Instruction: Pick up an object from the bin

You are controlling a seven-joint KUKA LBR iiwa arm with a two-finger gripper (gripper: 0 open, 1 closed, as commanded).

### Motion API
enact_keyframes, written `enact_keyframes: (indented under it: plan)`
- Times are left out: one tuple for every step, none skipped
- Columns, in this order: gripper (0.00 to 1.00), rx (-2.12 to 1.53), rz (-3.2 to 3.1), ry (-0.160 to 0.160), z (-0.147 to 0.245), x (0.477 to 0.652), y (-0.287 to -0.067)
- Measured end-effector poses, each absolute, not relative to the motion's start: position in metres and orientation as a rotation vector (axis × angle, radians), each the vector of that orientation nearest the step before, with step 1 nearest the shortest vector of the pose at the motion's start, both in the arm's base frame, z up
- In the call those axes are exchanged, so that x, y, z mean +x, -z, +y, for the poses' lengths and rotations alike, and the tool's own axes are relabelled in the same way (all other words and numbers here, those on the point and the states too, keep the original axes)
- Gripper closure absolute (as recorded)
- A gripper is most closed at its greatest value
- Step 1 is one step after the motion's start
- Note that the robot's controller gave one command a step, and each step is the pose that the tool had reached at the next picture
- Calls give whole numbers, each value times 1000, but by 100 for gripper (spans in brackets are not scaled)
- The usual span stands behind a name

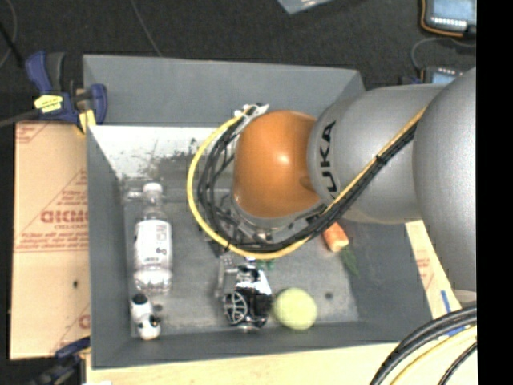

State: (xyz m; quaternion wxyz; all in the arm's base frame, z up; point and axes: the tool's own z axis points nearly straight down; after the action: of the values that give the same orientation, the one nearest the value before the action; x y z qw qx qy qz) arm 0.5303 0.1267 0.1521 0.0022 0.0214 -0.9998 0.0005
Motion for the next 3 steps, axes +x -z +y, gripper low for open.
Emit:
enact_keyframes:
  plan:
    - [0,64,-3156,7,106,528,-125]
    - [0,106,-3137,0,80,519,-92]
    - [0,64,-3162,7,68,516,-81]
